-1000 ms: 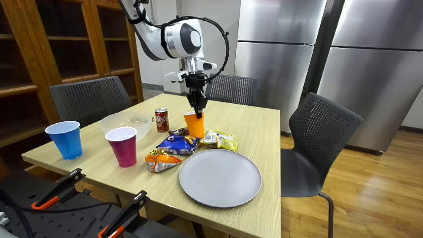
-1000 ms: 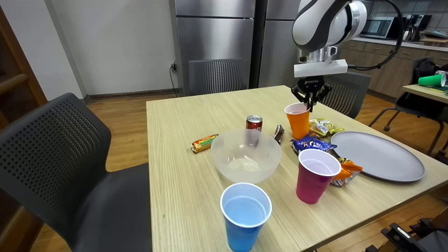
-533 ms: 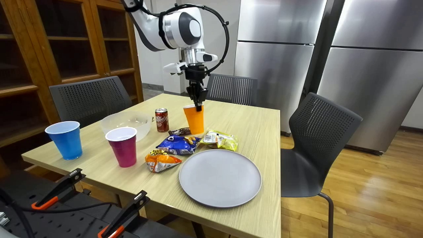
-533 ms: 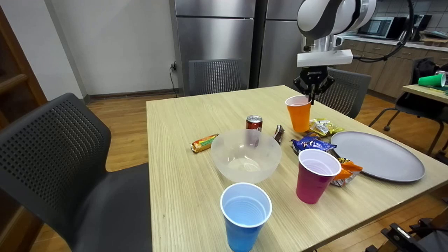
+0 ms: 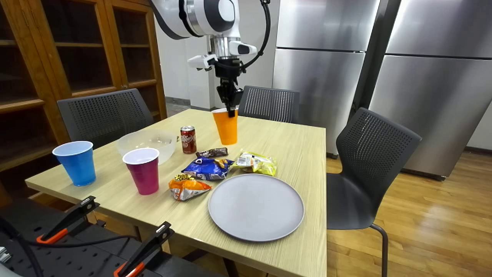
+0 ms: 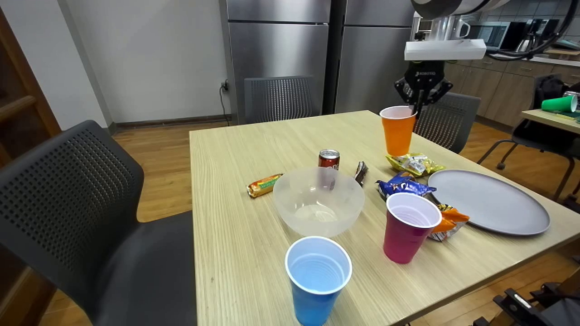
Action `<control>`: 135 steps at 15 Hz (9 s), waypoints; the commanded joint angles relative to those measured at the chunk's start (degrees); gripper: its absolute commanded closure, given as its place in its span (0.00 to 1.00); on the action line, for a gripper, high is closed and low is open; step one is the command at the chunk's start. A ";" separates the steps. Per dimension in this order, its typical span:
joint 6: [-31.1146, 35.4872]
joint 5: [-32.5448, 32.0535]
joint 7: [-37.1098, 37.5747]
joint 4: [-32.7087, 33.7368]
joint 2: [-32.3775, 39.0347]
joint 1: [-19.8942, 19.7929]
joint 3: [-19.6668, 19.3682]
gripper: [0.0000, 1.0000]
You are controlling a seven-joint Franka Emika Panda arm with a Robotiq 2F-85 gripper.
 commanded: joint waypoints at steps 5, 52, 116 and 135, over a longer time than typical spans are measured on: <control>1.87 2.23 -4.38 -9.47 -9.80 -5.23 -0.01 0.99; 0.37 0.42 7.73 -4.01 6.73 -12.94 -12.51 0.26; -5.05 10.23 -16.72 -8.57 0.66 -17.80 -8.07 0.01; -1.43 -1.37 -17.42 -14.15 -12.65 -13.08 -4.34 0.00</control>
